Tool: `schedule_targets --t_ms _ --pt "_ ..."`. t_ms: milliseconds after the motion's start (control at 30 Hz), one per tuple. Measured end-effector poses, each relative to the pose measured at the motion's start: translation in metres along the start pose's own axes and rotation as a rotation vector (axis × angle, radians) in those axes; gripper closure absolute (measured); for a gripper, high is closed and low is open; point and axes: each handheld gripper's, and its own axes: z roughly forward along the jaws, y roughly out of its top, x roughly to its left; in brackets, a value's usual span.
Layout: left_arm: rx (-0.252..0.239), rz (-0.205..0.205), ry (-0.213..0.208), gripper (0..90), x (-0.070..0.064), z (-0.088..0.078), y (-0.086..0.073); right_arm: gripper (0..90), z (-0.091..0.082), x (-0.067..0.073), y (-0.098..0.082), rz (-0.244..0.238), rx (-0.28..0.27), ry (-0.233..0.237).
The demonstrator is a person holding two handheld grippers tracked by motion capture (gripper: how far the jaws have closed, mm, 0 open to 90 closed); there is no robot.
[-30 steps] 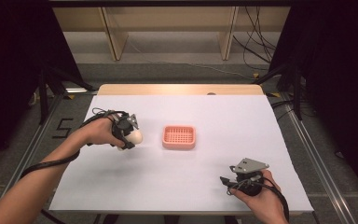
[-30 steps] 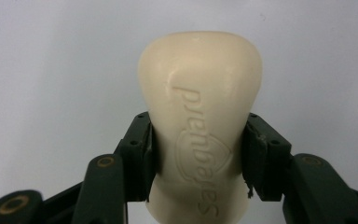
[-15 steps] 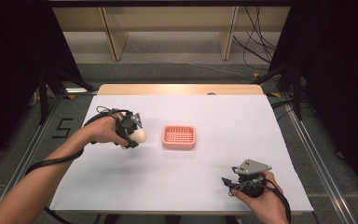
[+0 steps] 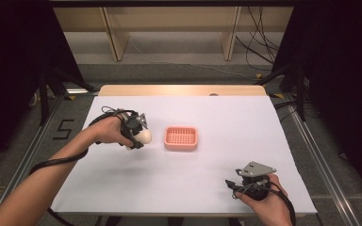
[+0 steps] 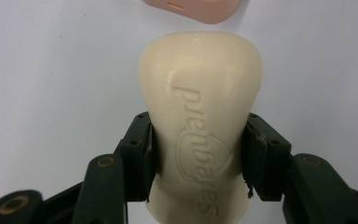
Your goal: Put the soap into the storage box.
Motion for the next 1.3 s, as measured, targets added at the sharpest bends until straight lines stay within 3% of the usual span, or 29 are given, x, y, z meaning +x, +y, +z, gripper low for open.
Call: schedule_targets --t_ms 767,1000,1300 --pt "-0.021 0.004 0.012 49.6 -0.003 0.001 0.013 46.0 0.0 0.0 0.0 -0.008 -0.007 -0.003" --pt "-0.024 0.017 0.011 49.7 -0.004 0.003 0.018 46.0 -0.001 0.001 0.0 0.012 0.005 0.001" --pt "-0.029 0.016 0.01 49.7 -0.004 0.003 0.023 46.0 -0.001 0.0 0.0 -0.005 0.002 0.006"
